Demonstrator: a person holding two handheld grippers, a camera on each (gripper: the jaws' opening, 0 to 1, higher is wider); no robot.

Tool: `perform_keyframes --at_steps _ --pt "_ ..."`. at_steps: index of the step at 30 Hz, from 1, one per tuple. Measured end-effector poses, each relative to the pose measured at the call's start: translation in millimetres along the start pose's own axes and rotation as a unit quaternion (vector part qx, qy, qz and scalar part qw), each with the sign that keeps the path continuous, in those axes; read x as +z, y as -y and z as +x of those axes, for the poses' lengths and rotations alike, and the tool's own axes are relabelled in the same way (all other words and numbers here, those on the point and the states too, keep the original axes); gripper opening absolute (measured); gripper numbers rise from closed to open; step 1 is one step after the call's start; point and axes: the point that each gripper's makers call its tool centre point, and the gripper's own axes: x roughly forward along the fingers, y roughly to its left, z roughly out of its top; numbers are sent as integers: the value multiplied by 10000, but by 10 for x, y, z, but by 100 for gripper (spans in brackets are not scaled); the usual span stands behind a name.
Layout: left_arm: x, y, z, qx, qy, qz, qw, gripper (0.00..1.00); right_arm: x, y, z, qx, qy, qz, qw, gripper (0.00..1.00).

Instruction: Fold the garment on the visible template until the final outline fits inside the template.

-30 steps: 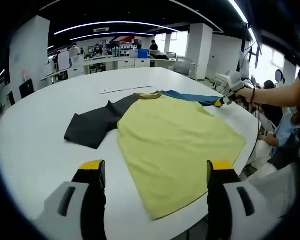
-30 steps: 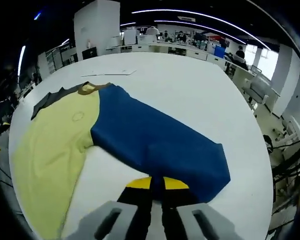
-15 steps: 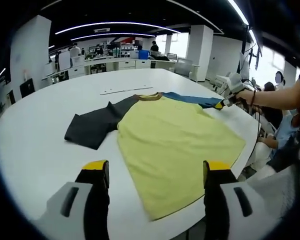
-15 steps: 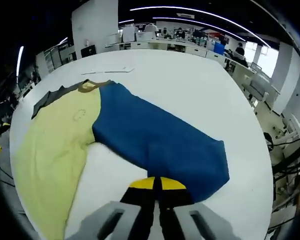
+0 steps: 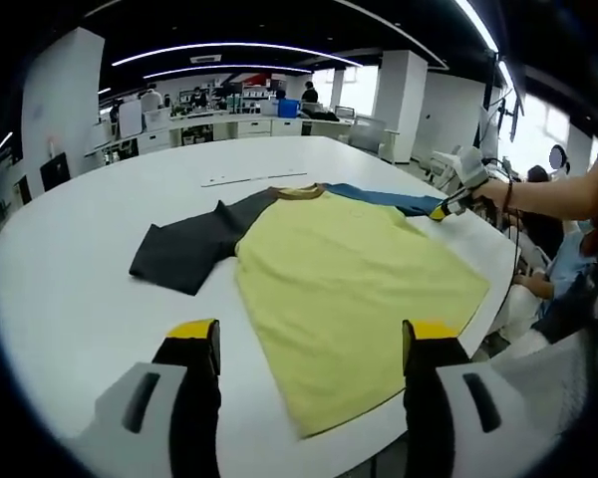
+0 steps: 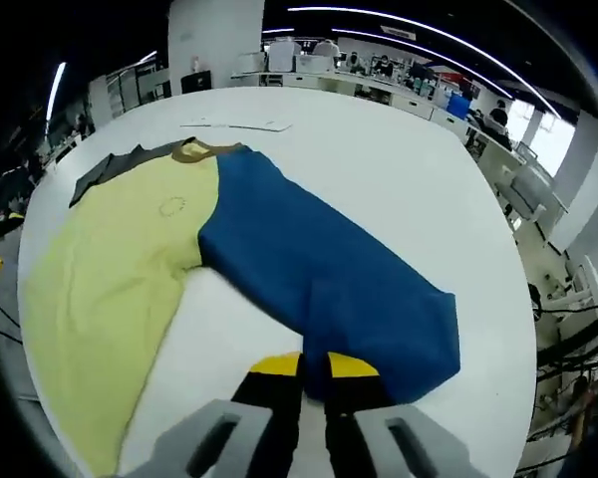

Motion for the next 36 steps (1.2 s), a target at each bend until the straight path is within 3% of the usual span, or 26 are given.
perform_keyframes --at_steps 2,3,9,13,22,30,36 --pt "-25 -23 -3 29 -29 -21 10000 70 4 6 1 -4 5 -18 10000 1" --pt "-30 -33 -4 45 -32 -26 10000 70 -21 67 0 -201 -37 32 9998 0" --pt "-9 -22 -15 55 -9 9 10000 72 1 40 -11 107 127 667 9976 0" --pt "10 -19 -14 51 -9 35 10000 72 92 164 -115 51 388 842 9957 0" --pt "35 -10 23 11 -11 92 10000 71 353 718 -434 -509 803 1000 9904 0" --pt "26 -3 23 -5 -29 117 9999 71 389 1164 -644 -991 790 1081 9860 0" --pt "18 -10 33 -16 -40 109 9999 71 380 1367 -795 -1258 746 1063 9835 0"
